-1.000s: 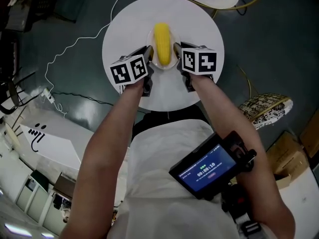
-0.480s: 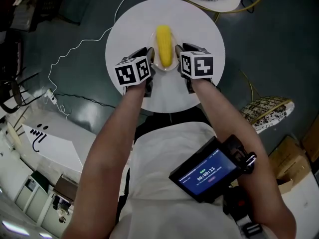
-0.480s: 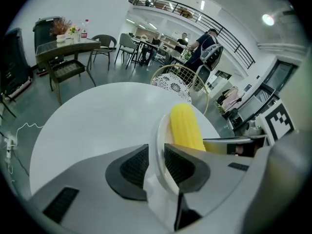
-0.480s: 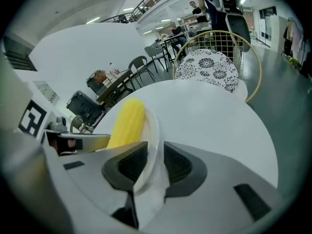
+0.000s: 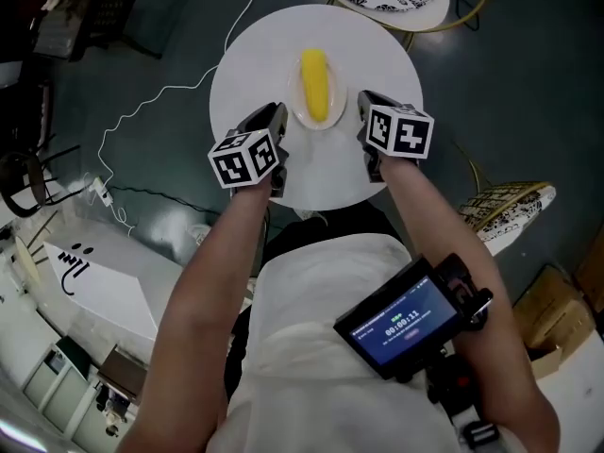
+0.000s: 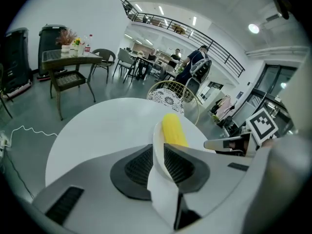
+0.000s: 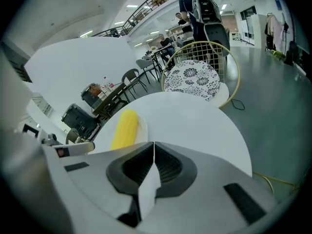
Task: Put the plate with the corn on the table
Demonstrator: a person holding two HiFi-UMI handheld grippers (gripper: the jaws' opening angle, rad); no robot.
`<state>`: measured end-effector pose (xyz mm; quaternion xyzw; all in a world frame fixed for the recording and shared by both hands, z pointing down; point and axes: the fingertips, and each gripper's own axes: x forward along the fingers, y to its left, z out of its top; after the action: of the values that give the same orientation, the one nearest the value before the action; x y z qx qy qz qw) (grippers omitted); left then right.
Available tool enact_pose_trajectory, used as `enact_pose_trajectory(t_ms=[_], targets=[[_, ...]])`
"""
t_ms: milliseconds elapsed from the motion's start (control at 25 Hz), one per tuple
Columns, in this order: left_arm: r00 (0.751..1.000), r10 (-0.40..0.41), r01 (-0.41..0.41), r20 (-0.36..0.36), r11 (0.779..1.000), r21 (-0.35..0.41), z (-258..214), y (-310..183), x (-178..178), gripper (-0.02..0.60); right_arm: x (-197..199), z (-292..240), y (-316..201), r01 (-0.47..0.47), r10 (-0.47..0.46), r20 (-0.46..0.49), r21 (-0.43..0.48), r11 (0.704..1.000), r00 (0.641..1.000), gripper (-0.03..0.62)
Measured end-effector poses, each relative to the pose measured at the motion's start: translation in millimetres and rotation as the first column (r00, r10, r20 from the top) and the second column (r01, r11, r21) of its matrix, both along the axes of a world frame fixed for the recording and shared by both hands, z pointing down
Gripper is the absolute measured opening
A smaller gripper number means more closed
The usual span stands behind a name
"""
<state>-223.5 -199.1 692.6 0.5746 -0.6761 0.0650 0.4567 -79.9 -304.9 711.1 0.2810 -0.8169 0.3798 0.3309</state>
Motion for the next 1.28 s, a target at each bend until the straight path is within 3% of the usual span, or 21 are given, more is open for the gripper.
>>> enact_pose_trajectory(t_ms=[80, 200, 800, 1080, 1280], targets=[[1.0, 0.014, -0.014, 0.015, 1.0, 0.012, -9, 9, 5, 0.068, 7, -8, 9, 0.002, -0.002, 0.006, 0.009, 1.0, 1.0, 0.012], [0.999, 0.037, -0.038, 0.034, 0.999, 0.033, -25, 23, 15, 0.006, 16, -21, 23, 0.005, -0.005, 0.022, 0.021, 1.0, 1.0, 0.011], [1.0, 0.006, -0.007, 0.011, 0.99, 0.139, -96, 126, 36, 0.006, 38, -108, 110, 0.044, -0.059, 0.207, 0.073, 0.996, 0.977, 0.011], [0.999, 0.042, -0.047, 0.025, 0.961, 0.272, -141, 152, 36, 0.006, 35, -146, 143, 0.091, -0.126, 0.276, 0.134, 0.987, 0.953, 0.011], [0.997, 0.074, -0.08, 0.032, 0.946, 0.313, -159, 174, 50, 0.006, 52, -165, 169, 0.095, -0.14, 0.302, 0.157, 0.983, 0.943, 0.011]])
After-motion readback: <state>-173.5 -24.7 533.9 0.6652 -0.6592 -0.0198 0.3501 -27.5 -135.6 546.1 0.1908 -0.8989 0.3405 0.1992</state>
